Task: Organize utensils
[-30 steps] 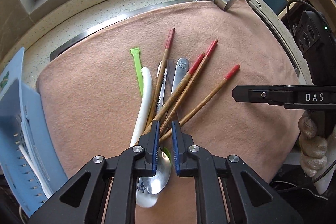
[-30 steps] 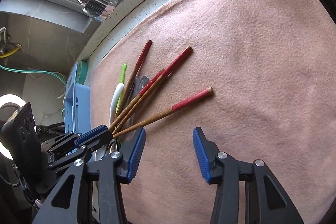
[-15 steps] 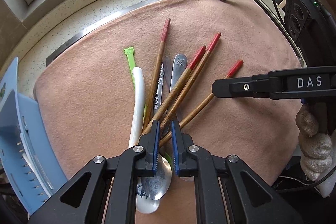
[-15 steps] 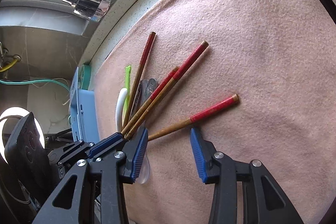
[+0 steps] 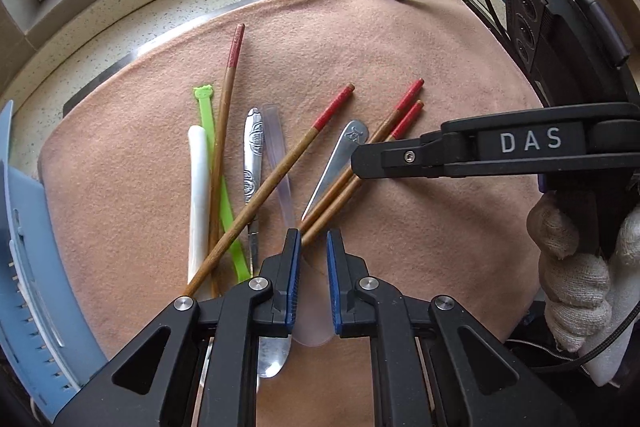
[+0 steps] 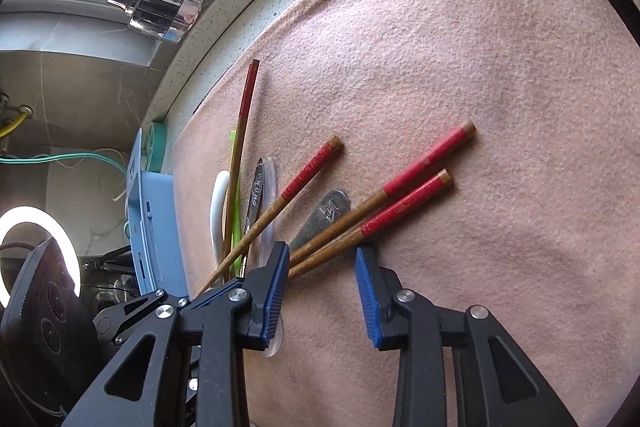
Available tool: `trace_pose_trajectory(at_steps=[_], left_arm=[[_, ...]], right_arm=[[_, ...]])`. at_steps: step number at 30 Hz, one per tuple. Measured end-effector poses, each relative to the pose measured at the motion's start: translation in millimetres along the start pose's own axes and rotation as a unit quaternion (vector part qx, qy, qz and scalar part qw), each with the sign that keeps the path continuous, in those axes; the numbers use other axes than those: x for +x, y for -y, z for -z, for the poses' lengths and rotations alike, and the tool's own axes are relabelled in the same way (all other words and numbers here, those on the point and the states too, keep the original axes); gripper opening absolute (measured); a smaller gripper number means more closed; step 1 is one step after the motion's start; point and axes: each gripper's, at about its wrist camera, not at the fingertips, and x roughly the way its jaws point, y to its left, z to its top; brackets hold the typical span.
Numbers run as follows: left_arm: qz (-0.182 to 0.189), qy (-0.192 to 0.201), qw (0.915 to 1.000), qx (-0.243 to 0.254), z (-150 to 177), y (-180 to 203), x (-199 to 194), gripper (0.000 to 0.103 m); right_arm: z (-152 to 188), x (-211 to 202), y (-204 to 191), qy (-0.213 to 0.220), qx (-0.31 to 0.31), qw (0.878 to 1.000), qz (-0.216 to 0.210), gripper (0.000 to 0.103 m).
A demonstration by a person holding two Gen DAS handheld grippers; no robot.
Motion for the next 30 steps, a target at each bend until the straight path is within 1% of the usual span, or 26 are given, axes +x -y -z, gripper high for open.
trace_pose_trajectory(at_steps=[1, 3, 4, 6, 9, 10, 11, 12, 14, 15, 16, 17, 20, 21, 23, 26, 27, 29, 30], left_arm=[[0.002, 0.002, 1.0000, -0.003, 0.5, 1.9, -0.1, 0.010], [0.016, -0.008, 0.9998, -0.004, 0.0, 8.1, 5.6, 0.010], [0.017, -0.012, 0.9998, -0.001, 0.8, 11.9, 8.2, 0.010], [0.005, -0.006, 0.9999, 0.013, 1.9, 18.4, 6.8, 0.010], [-0.005, 0.013, 0.9998, 0.013, 0.4, 14.2, -5.4, 0.010], [-0.017, 0.017, 0.9996, 0.013, -0.1, 9.7, -8.5, 0.012], [-0.028, 0.018, 0.9994, 0.012, -1.0, 4.2, -9.6, 0.012], [-0.034, 0.015, 0.9993, 0.009, -1.5, -2.6, -9.4, 0.012], [-0.040, 0.005, 0.9992, 0.001, -3.3, -14.4, -6.7, 0.012], [-0.036, -0.001, 0.9993, -0.003, -4.2, -19.5, -5.1, 0.012], [-0.025, -0.007, 0.9996, -0.009, -4.1, -24.5, -3.5, 0.012], [-0.014, -0.014, 0.9997, -0.014, -4.0, -28.2, -1.9, 0.014], [-0.009, -0.023, 0.9996, -0.016, -3.6, -28.6, 3.2, 0.014], [-0.010, -0.024, 0.9996, -0.014, -3.4, -27.0, 3.3, 0.014], [-0.009, -0.025, 0.9996, -0.011, -4.6, -22.5, 3.8, 0.014], [0.001, -0.034, 0.9994, 0.003, -4.5, -10.0, 8.3, 0.014], [0.005, -0.038, 0.9992, 0.010, -3.0, -4.1, 10.4, 0.014], [-0.004, -0.041, 0.9988, 0.028, 0.2, 7.6, 15.5, 0.014], [0.003, -0.046, 0.9985, 0.028, 1.5, 11.4, 19.5, 0.014]], right_arm=[[-0.1, -0.9, 2.0, -0.001, -0.002, 1.000, 0.005, 0.021], [-0.8, -2.3, 5.0, -0.004, -0.005, 1.000, 0.009, 0.017], [-1.7, -3.8, 7.3, -0.005, -0.005, 1.000, 0.007, 0.015], [-2.7, -6.7, 9.6, -0.004, -0.008, 1.000, 0.011, 0.014], [-4.0, -11.9, 11.7, 0.000, -0.016, 1.000, 0.023, 0.013], [-4.7, -13.5, 14.0, -0.001, -0.014, 1.000, 0.018, 0.013], [-5.3, -14.4, 16.0, -0.005, -0.010, 1.000, 0.011, 0.013], [-5.7, -15.1, 17.9, -0.009, -0.005, 1.000, 0.005, 0.015], [-5.5, -16.3, 20.3, -0.014, 0.002, 1.000, -0.005, 0.017], [-5.4, -16.4, 21.2, -0.015, 0.005, 1.000, -0.007, 0.020], [-5.2, -16.5, 22.3, -0.017, 0.009, 1.000, -0.014, 0.026], [-4.8, -15.9, 22.9, -0.019, 0.012, 1.000, -0.021, 0.027], [-1.3, -10.5, 18.8, -0.024, 0.015, 0.999, -0.029, 0.028], [-0.8, -8.8, 17.2, -0.024, 0.013, 0.999, -0.029, 0.030], [-0.3, -6.8, 14.6, -0.022, 0.012, 0.999, -0.023, 0.030], [-0.4, -7.7, 12.9, -0.023, 0.009, 0.999, -0.028, 0.030], [-0.6, -8.4, 12.3, -0.023, 0.006, 0.999, -0.027, 0.029], [-1.4, -8.7, 11.3, -0.022, 0.000, 1.000, -0.017, 0.023], [-2.0, -8.9, 11.9, -0.021, 0.000, 1.000, -0.012, 0.019]])
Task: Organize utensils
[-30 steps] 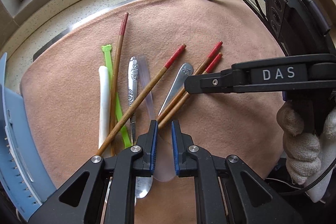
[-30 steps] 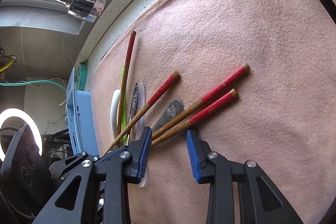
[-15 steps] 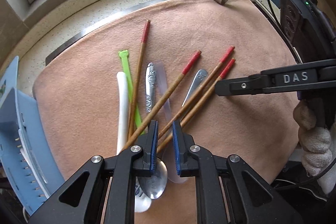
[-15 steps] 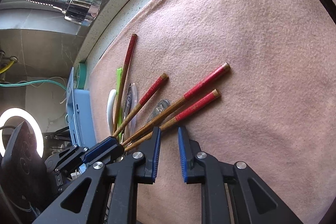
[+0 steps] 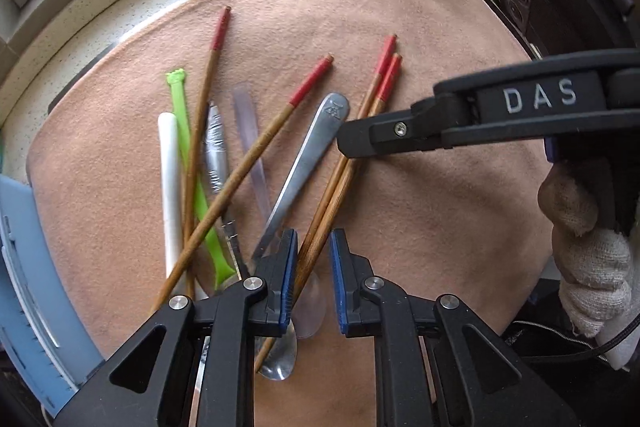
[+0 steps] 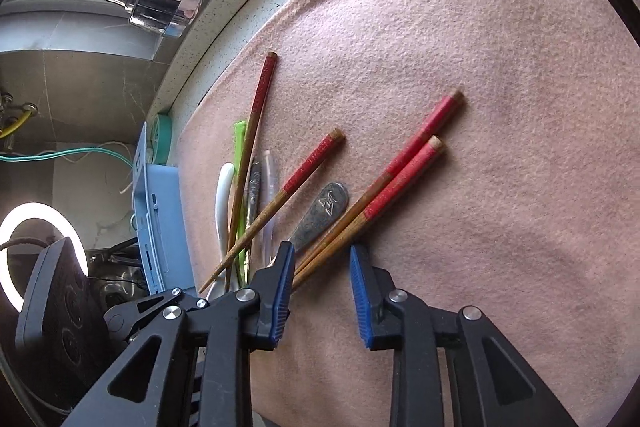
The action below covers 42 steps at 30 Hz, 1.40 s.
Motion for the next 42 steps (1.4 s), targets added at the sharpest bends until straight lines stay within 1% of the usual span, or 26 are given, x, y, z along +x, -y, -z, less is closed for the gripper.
trace_pose_trajectory(at_steps=[1, 3, 5, 8, 10, 12, 15, 18, 20, 23, 29, 31, 32, 35, 38, 40, 42], left_arm=[[0.005, -0.003, 1.0000, -0.004, 1.0, 2.5, 3.3, 0.014], [0.004, 0.002, 0.9999, -0.011, 1.4, 8.4, 8.5, 0.014], [0.022, 0.009, 0.9993, -0.028, 0.9, 11.8, 10.2, 0.014], [0.059, 0.023, 0.9968, -0.050, 0.8, 22.6, 10.4, 0.014], [0.066, 0.030, 0.9962, -0.048, 2.9, 34.8, 10.5, 0.014], [0.063, 0.042, 0.9962, -0.044, 5.0, 43.3, 7.8, 0.014], [0.052, 0.061, 0.9956, -0.049, 11.3, 45.4, -2.7, 0.015], [0.038, 0.075, 0.9949, -0.056, 17.2, 39.9, -15.6, 0.015], [0.029, 0.078, 0.9948, -0.058, 18.7, 34.5, -19.0, 0.015], [0.020, 0.071, 0.9958, -0.054, 17.2, 29.2, -16.2, 0.015], [0.009, 0.051, 0.9983, -0.027, 2.6, 38.2, 3.7, 0.015], [0.005, 0.046, 0.9987, -0.019, 4.4, 40.5, 7.0, 0.015], [-0.005, 0.042, 0.9990, -0.013, 5.5, 40.9, 8.8, 0.015], [-0.016, 0.034, 0.9993, -0.006, 9.3, 40.1, 14.7, 0.015], [-0.029, 0.032, 0.9991, -0.003, 17.7, 38.4, 11.3, 0.015], [-0.024, 0.040, 0.9989, -0.009, 14.3, 38.0, 8.5, 0.015], [-0.008, 0.051, 0.9985, -0.016, 7.2, 38.8, 6.6, 0.015]], right_arm=[[-1.2, -0.1, 0.4, 0.001, 0.000, 1.000, 0.004, 0.016], [-2.2, -1.1, 2.5, 0.000, -0.004, 1.000, 0.006, 0.016], [-3.3, -6.0, 4.0, 0.000, -0.018, 1.000, 0.017, 0.016], [-4.9, -13.9, 0.9, 0.012, -0.054, 0.997, 0.049, 0.016], [-8.9, -19.1, 4.7, 0.013, -0.065, 0.996, 0.061, 0.016], [-12.4, -21.9, 10.0, 0.003, -0.066, 0.996, 0.061, 0.016], [-11.6, -30.7, 14.8, 0.006, -0.076, 0.995, 0.067, 0.018], [-5.8, -37.9, 19.3, 0.010, -0.078, 0.994, 0.072, 0.019], [-1.1, -38.6, 21.4, 0.005, -0.073, 0.995, 0.065, 0.019], [6.2, -30.9, 17.3, 0.002, -0.067, 0.996, 0.066, 0.019], [7.4, -19.6, 11.9, 0.011, -0.052, 0.995, 0.082, 0.019], [7.0, -17.2, 8.3, 0.014, -0.056, 0.994, 0.095, 0.017], [7.3, -16.5, 7.3, 0.014, -0.057, 0.993, 0.102, 0.016], [8.9, -16.3, 5.1, 0.015, -0.064, 0.992, 0.110, 0.016], [9.8, -18.2, 4.3, 0.017, -0.070, 0.990, 0.121, 0.016], [9.1, -17.6, 4.2, 0.019, -0.067, 0.990, 0.121, 0.016], [7.6, -15.1, 4.2, 0.018, -0.059, 0.991, 0.117, 0.016]])
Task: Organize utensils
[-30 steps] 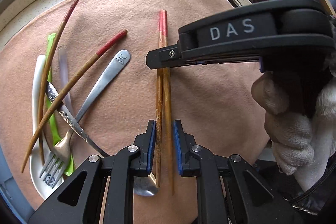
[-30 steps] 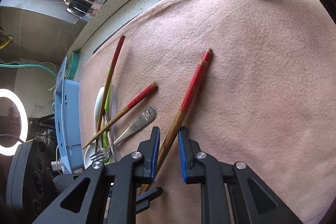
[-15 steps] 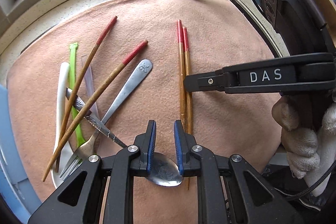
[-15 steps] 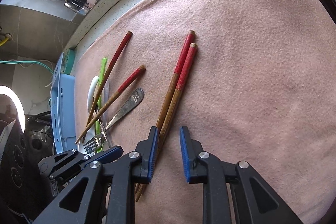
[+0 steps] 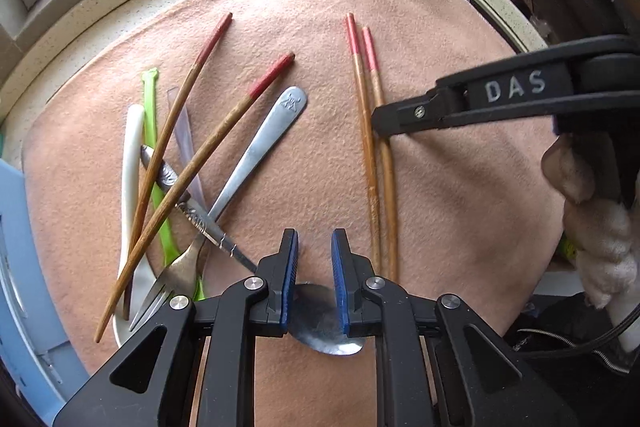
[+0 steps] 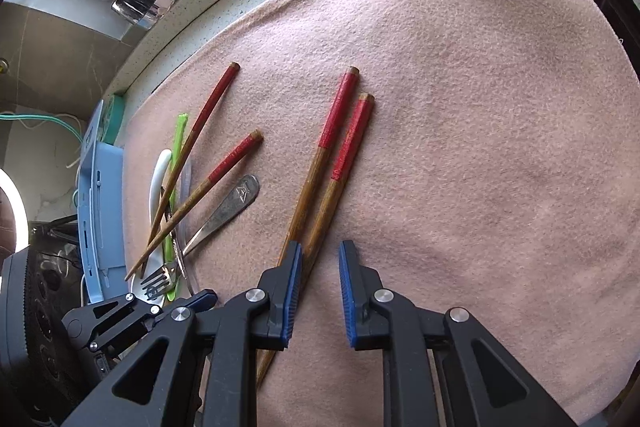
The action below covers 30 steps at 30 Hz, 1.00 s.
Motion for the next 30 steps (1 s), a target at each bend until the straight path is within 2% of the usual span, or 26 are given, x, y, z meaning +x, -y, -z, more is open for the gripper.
trace_pose_trajectory(at_steps=[3, 7, 14, 19, 23, 24, 25, 27, 30], left_arm=[[0.021, 0.007, 0.9997, -0.003, -10.1, 7.1, 2.7, 0.015], [0.022, 0.008, 0.9997, 0.007, -24.5, 16.8, 13.0, 0.015], [-0.003, 0.003, 0.9997, 0.023, -50.6, 30.7, 31.0, 0.016], [-0.014, -0.002, 0.9998, 0.012, -52.3, 33.2, 32.5, 0.006], [-0.017, -0.007, 0.9997, 0.016, -41.6, 23.0, 26.0, 0.006], [-0.016, -0.006, 0.9998, 0.014, -43.3, 22.1, 26.1, 0.006], [-0.015, -0.007, 0.9998, 0.009, -47.3, 21.7, 27.6, 0.006], [-0.015, -0.005, 0.9999, 0.001, -58.1, 23.2, 31.9, 0.010], [-0.023, 0.003, 0.9997, 0.001, -69.7, 27.0, 38.0, 0.011]], right_arm=[[-0.5, 2.2, -3.7, 0.003, -0.004, 1.000, 0.005, 0.016], [0.7, -3.8, 0.9, 0.011, -0.009, 1.000, 0.014, 0.016], [-1.1, -8.8, 18.0, 0.016, 0.017, 1.000, -0.009, 0.016], [-1.9, -6.3, 19.2, 0.017, 0.033, 0.999, -0.027, 0.019], [-3.6, -3.2, 14.4, 0.019, 0.030, 0.999, -0.025, 0.019], [-3.8, -2.6, 13.2, 0.018, 0.026, 0.999, -0.022, 0.018], [-3.7, -2.3, 11.7, 0.018, 0.022, 0.999, -0.017, 0.012], [-4.5, -2.8, 10.8, 0.015, 0.015, 1.000, -0.011, 0.011], [-6.6, -10.0, 15.7, 0.022, 0.000, 1.000, 0.003, 0.011]])
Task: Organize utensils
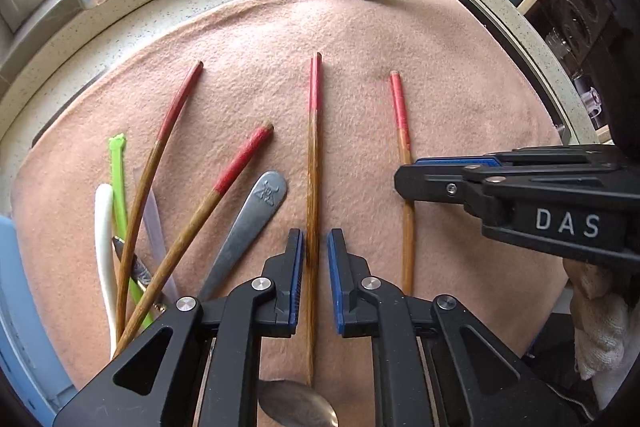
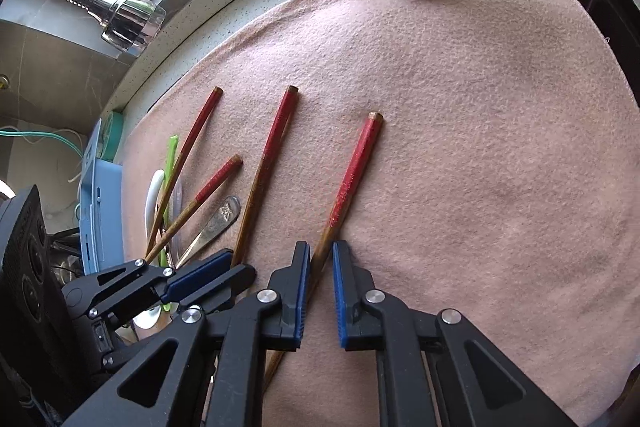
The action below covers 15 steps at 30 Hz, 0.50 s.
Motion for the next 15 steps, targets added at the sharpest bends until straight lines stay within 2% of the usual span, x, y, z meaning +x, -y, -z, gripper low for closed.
trace_pose_trajectory(at_steps=[3, 6, 10, 15], left_arm=[[0.009, 0.008, 0.9997, -0.021, -7.7, -0.5, 3.9, 0.009], [0.029, 0.018, 0.9972, -0.067, -8.7, -7.4, 5.4, 0.006], [0.048, 0.040, 0.9897, -0.129, -0.2, -12.4, 5.1, 0.006], [0.066, 0.058, 0.9835, -0.158, 12.7, -12.5, -0.8, 0.006]], right_arm=[[-3.1, -5.8, 1.7, 0.012, -0.028, 0.999, 0.021, 0.011], [-6.7, -5.5, 5.3, 0.004, -0.032, 0.999, 0.015, 0.011], [-4.2, -2.5, 8.4, 0.009, -0.011, 1.000, 0.003, 0.012], [2.2, 1.0, 5.9, 0.022, -0.007, 1.000, -0.001, 0.012]])
